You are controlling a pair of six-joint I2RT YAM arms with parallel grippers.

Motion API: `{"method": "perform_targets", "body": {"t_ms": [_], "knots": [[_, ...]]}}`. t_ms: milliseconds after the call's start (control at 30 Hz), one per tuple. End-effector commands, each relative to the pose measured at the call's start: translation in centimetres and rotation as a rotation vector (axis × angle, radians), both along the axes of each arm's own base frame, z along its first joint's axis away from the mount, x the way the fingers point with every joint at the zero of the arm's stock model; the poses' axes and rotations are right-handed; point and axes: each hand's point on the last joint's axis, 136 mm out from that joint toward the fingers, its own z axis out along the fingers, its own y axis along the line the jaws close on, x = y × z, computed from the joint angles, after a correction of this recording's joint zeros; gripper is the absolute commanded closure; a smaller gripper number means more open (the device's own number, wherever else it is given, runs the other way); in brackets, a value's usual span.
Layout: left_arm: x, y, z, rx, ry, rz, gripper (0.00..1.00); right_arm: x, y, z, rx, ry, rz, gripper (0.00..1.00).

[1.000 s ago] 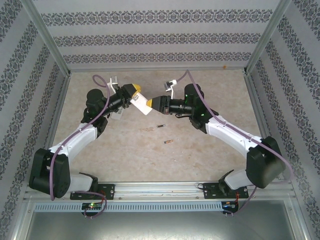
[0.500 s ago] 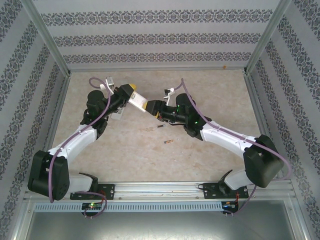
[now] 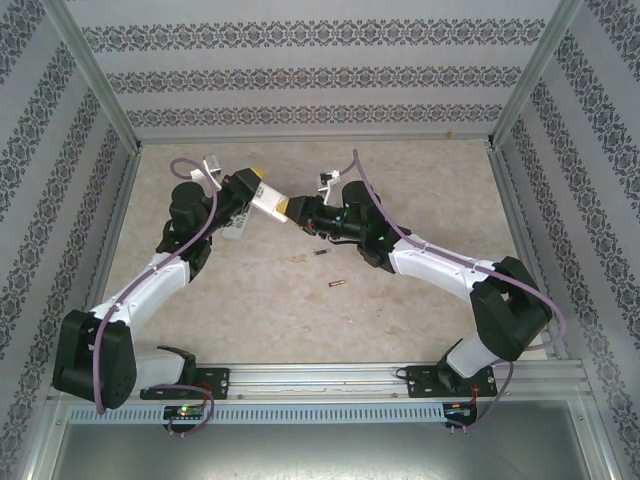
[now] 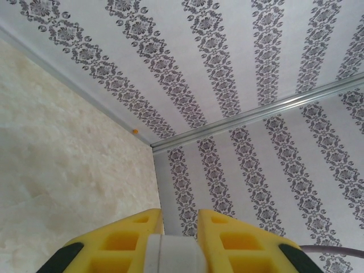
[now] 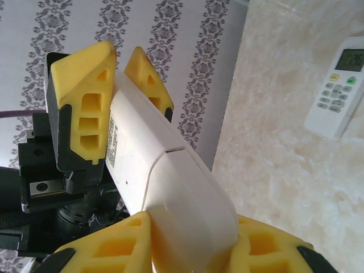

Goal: Load the batteries into the remote control

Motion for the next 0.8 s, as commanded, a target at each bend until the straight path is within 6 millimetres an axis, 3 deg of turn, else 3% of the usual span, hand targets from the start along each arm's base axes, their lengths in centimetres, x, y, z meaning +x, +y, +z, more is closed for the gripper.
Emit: {"method": "perform_targets", "body": {"t_ms": [0, 33, 67, 233, 533, 767], "knots": [[-1.6, -1.2, 3.1, -0.018, -0.078, -0.07, 1.0, 0.4, -1.0, -3.4, -0.084, 0.026, -0.048, 0.62], [-1.7, -1.4, 3.4, -0.024, -0.086, -0.082, 1.0, 0.3, -1.1, -3.9, -0.092, 0.032, -0.047, 0.54], [-1.7, -1.5, 3.7, -0.032, -0.091, -0.09, 1.0, 0.1, -1.1, -4.1, -0.098, 0.03, -0.04, 0.53], [-1.8, -1.3, 4.2, -0.067, -0.1, -0.083, 1.0, -0.4, -1.3, -4.6, -0.101, 0.024, -0.033, 0.73], [-1.4, -1.0, 4.4, -0.077, -0.094, -0.071, 1.0, -0.9, -2.4, -4.3, -0.103, -0.005, -0.025, 0.72], [-1.1, -0.4, 4.2, -0.071, -0.085, -0.049, 1.0, -1.7, -4.5, -5.0, -0.098, 0.0, -0.038, 0.83]]}}
